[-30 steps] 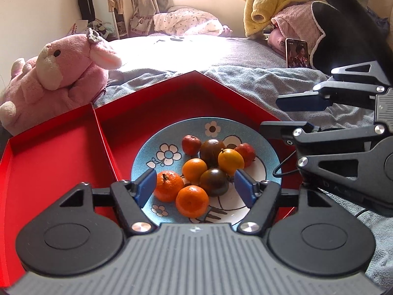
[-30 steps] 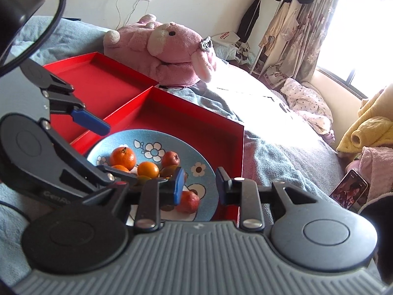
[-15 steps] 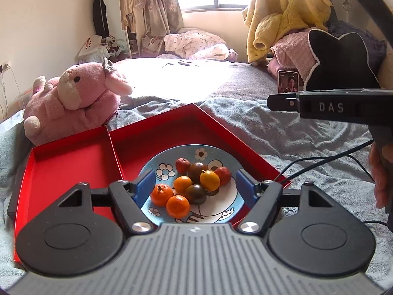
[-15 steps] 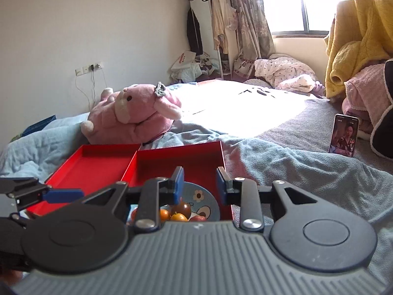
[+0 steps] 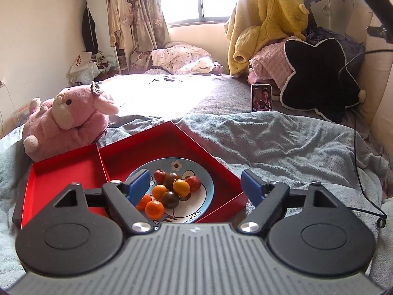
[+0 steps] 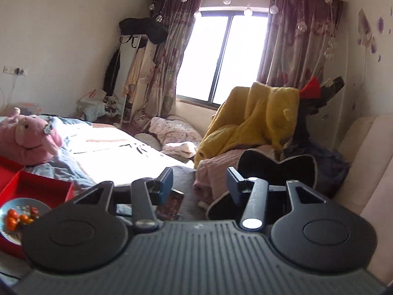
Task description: Organize fruits
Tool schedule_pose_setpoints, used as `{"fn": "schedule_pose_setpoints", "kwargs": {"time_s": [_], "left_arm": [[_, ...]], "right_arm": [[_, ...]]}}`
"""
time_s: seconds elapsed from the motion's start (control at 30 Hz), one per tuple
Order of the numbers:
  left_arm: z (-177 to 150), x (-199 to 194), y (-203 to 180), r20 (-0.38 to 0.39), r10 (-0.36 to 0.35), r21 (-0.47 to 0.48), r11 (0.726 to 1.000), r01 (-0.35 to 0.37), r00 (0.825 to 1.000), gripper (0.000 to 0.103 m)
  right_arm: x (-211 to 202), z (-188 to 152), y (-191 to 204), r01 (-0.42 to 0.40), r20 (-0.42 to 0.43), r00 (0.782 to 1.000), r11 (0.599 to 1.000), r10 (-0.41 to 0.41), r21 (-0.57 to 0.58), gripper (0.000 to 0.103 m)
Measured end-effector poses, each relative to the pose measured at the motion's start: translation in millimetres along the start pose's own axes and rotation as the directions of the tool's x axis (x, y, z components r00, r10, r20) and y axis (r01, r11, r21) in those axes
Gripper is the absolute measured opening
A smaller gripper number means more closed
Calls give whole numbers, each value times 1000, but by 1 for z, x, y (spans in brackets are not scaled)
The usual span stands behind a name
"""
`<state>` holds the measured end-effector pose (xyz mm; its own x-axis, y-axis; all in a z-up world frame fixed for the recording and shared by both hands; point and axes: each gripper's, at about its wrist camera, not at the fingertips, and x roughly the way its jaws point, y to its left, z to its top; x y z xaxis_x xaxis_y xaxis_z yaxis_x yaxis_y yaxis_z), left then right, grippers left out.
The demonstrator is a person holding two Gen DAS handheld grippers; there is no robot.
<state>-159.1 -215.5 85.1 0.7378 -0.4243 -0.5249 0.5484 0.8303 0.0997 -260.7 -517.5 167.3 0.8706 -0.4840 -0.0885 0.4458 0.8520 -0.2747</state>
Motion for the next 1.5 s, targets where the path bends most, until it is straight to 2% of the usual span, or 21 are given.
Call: {"fn": "schedule_pose_setpoints", "kwargs": {"time_s": [0.07, 0.1, 0.17, 0.23, 0.27, 0.3, 0.33, 0.37, 0.4, 0.43, 0.47, 0.57, 0.67, 0.8, 0.97, 1.1, 1.5], "left_arm": [[-1, -5, 1, -1, 15, -11, 1000, -15, 1000, 84], [-2, -7, 4, 2, 21, -18, 1000, -21, 1000, 84], [-4, -9, 13, -2, 57, -38, 998, -57, 998, 84], [-6, -11, 22, -14, 88, -61, 994, -88, 996, 85], [-7, -12, 26, -20, 110, -73, 991, -111, 994, 85], [-9, -13, 34, -27, 135, -87, 987, -137, 991, 85], [-10, -14, 38, -36, 154, -96, 983, -157, 987, 86], [-12, -16, 42, -49, 180, -104, 977, -185, 982, 88], [-13, -17, 46, -59, 203, -108, 972, -208, 977, 88], [-15, -18, 48, -65, 217, -112, 968, -223, 974, 88], [-17, -20, 53, -73, 232, -121, 963, -240, 970, 88], [-22, -24, 59, -95, 271, -141, 949, -282, 958, 89], [-24, -24, 63, -127, 313, -150, 932, -331, 941, 89], [-27, -26, 61, -147, 358, -143, 915, -378, 922, 89], [-28, -27, 53, -158, 380, -128, 907, -401, 911, 89], [-28, -32, 43, -143, 392, -102, 907, -408, 909, 89], [-25, -28, 26, -141, 384, -78, 914, -397, 912, 89]], "right_arm": [[-12, 10, -17, 142, 68, 989, 983, -135, -119, 67], [-15, 13, -21, 177, 84, 983, 972, -165, -153, 72], [-17, 16, -18, 168, 87, 984, 972, -155, -164, 74], [-15, 15, -7, 68, 49, 997, 991, -63, -113, 76], [-13, 13, 4, -20, 23, 999, 998, 22, -63, 76], [-10, 10, 20, -127, 1, 992, 992, 127, 9, 76], [-7, 6, 31, -197, -11, 980, 979, 198, 59, 76], [-3, 0, 52, -298, -28, 953, 947, 303, 123, 76], [-1, -3, 66, -356, -38, 930, 922, 365, 149, 76], [3, -10, 91, -432, -51, 894, 886, 445, 171, 76], [5, -15, 113, -468, -70, 871, 864, 487, 185, 76], [11, -28, 170, -604, -124, 764, 769, 634, 210, 76], [9, -39, 213, -643, -164, 706, 721, 689, 260, 76], [7, -44, 245, -663, -205, 662, 691, 721, 287, 76], [-8, -51, 252, -683, -236, 639, 681, 732, 264, 76], [-12, -56, 245, -679, -240, 630, 674, 738, 290, 76], [-21, -61, 238, -687, -232, 628, 670, 742, 283, 76]]}}
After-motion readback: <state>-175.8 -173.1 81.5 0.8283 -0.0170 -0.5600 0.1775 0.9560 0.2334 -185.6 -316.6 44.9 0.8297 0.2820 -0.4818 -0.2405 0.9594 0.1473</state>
